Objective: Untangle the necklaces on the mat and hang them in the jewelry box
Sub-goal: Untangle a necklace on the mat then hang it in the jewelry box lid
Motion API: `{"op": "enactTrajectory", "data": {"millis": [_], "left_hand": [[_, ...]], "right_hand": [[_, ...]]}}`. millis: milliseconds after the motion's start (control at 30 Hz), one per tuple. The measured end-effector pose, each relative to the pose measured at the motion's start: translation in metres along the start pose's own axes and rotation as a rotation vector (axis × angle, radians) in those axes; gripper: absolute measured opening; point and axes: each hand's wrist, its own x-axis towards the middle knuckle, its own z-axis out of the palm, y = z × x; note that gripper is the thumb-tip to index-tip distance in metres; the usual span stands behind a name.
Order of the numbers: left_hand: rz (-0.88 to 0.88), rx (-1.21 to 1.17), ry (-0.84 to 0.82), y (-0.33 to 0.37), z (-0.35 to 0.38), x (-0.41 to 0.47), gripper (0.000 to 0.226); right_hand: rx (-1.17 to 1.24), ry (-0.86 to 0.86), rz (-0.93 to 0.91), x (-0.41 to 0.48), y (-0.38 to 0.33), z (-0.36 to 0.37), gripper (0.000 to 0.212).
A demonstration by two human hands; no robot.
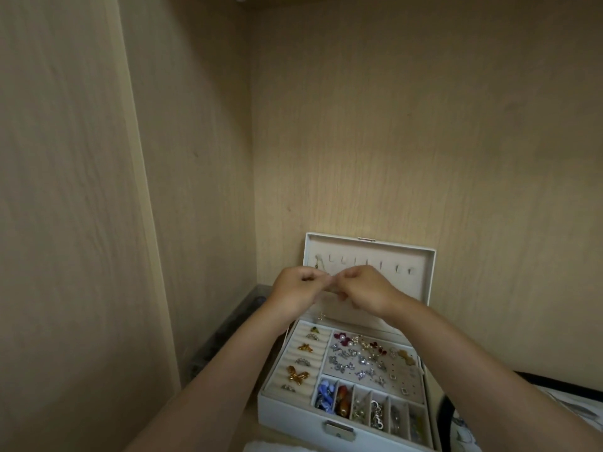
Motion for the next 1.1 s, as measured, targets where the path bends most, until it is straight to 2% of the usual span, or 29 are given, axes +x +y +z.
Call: {"op": "enactTrajectory", "data": {"millis": [67,133,300,400,500,633,833,1000,1100], "left_hand": [[0.019,0.018,0.009,0.002,-0.001,0.002,0.007],[0.044,0.061,-0.005,0.003,-0.002,0.005,0.009],[0.166,0.200,-0.074,-0.004,-0.008,0.006,0.011],[0.298,0.510,-0.008,-0.014,-0.012,0.002,0.025],[0.469,0.833,-0.030,-0.029,-0.011,0.000,0.031],[0.587,1.043,-0.053,-0.043,-0.002,0.003,0.042],[0.650,1.117,-0.041,-0.050,0.000,0.005,0.043],[0.642,1.146,-0.067,-0.044,-0.003,0.008,0.033],[0.648,1.140,-0.083,-0.042,-0.007,0.009,0.032]], "right_hand": [[-0.038,-0.078,0.009,-0.004,0.006,0.008,0.023],[0.009,-0.081,-0.011,-0.007,0.010,0.015,0.007],[0.016,0.012,-0.060,0.001,0.012,0.016,0.029],[-0.007,0.115,-0.079,0.010,0.007,0.006,0.021],[-0.076,0.212,-0.106,0.019,-0.004,-0.004,0.021],[-0.205,0.273,-0.155,0.029,-0.012,-0.008,0.026],[-0.378,0.244,-0.180,0.031,-0.008,0.002,0.015],[-0.456,0.253,-0.185,0.025,-0.004,0.010,0.018],[-0.550,0.201,-0.215,0.023,-0.005,0.013,0.019]]}}
